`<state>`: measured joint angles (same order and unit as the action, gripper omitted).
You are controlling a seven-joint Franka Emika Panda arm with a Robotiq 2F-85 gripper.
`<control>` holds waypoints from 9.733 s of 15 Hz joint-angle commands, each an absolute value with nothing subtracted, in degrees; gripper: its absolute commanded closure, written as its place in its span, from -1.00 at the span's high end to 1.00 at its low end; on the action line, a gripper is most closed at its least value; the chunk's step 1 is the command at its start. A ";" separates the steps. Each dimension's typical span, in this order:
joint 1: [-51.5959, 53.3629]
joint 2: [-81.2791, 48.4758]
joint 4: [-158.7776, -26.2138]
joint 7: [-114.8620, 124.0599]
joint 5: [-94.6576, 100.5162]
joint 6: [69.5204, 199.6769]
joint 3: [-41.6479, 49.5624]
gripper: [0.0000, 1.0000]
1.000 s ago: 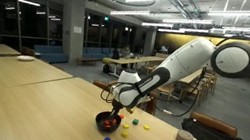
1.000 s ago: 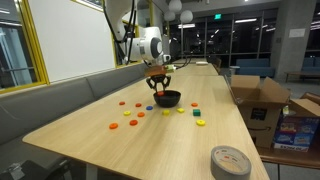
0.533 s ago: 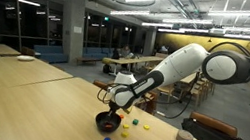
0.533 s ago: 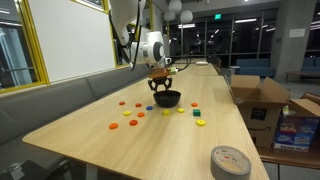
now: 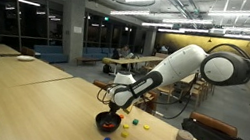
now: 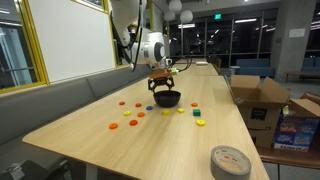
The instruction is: Put four round orange blocks in the black bowl
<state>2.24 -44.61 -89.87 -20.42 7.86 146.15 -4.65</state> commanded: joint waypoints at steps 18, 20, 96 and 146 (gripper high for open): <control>2.05 -30.43 -108.38 -13.68 1.26 134.80 -7.08 1.00; 1.90 -30.75 -109.95 -13.80 -0.64 136.44 -7.64 1.00; 9.70 -34.11 -102.34 -3.60 15.93 150.58 1.52 -0.60; -1.99 2.13 -123.05 -22.60 -0.71 110.95 1.52 1.00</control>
